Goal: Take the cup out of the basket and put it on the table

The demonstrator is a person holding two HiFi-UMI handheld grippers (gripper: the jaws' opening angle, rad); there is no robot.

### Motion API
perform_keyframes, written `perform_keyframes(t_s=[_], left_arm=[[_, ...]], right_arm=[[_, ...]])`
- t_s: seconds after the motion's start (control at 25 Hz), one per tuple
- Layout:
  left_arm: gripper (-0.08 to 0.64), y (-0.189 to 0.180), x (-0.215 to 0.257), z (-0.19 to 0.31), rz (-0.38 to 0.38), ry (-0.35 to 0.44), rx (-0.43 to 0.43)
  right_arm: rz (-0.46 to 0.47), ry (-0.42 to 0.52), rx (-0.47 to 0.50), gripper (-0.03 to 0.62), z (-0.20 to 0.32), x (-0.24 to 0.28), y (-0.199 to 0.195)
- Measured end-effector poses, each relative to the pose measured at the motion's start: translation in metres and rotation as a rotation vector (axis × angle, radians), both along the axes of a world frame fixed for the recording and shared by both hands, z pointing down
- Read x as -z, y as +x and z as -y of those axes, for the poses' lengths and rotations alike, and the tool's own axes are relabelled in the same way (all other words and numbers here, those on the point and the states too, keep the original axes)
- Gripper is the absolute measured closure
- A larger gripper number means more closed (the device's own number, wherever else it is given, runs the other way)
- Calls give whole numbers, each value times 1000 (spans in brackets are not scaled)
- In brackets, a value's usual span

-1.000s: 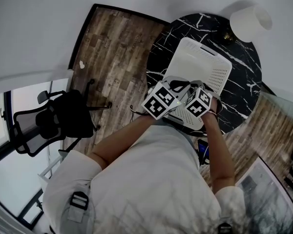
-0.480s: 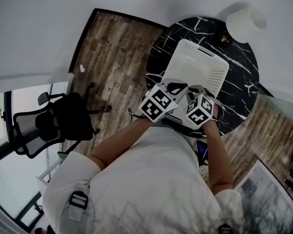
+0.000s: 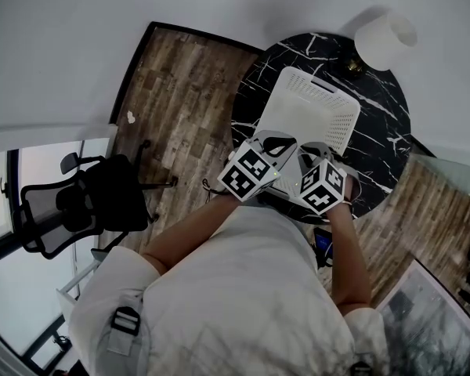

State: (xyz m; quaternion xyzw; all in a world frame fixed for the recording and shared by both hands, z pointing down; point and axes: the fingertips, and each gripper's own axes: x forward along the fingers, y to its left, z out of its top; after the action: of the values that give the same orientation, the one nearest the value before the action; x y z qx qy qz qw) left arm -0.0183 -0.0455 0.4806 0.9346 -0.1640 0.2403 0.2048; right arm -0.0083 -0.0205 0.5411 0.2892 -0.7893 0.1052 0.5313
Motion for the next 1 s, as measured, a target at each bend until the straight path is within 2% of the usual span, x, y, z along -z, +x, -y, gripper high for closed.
perform_keyframes(t_s=[0.36,1.0], left_arm=[[555,3,9,-3,-1,16,-7],[554,10,10,-13,13,32,-29]], right_arm=[[26,41,-17,566,-9,37,4],[33,65,-37,566,-14,52,12]])
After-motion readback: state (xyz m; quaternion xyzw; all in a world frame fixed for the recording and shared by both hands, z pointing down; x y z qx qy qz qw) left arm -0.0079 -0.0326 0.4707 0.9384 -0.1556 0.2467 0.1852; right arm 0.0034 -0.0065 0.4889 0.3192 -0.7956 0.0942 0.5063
